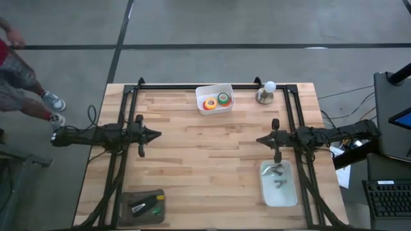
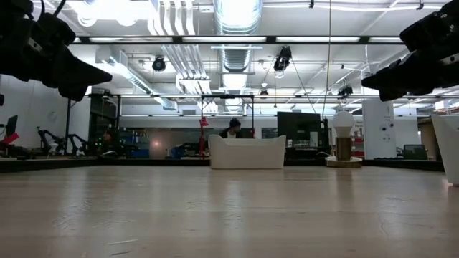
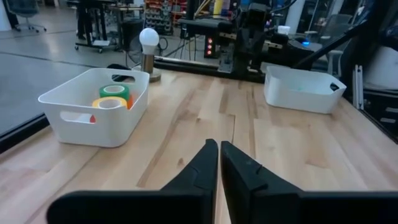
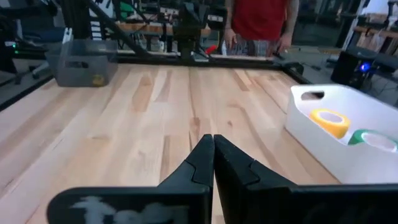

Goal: Pick and place Stapler, Stapler remover, tape
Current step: Return to Home Position

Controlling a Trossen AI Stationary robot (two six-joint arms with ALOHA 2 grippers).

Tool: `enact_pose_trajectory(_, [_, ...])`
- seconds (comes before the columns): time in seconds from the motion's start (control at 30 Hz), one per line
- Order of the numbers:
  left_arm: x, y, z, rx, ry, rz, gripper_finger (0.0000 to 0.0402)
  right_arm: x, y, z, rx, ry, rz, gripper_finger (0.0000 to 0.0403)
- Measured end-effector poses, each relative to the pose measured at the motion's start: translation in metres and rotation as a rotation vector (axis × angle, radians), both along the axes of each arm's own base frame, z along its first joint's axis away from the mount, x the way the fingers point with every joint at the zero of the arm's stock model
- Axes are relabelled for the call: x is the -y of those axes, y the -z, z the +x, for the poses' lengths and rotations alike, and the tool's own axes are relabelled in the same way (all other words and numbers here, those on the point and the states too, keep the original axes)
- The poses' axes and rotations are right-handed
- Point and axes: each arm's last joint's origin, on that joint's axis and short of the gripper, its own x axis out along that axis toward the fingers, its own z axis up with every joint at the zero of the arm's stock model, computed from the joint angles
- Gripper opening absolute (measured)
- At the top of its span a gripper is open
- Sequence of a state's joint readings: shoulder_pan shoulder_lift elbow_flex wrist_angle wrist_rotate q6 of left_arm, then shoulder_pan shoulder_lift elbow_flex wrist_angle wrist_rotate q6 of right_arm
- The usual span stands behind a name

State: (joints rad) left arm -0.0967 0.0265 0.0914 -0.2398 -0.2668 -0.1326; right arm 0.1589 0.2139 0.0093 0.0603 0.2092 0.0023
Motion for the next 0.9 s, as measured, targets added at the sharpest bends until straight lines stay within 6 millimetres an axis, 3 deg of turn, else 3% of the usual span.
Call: enact_pose_trajectory(0.9, [0.0001, 0.0018, 0.0007, -0.014, 0.000, -0.001, 0.0025, -0.0001, 0.0014, 0.0005, -0.014, 0.004, 0.021, 0.0008])
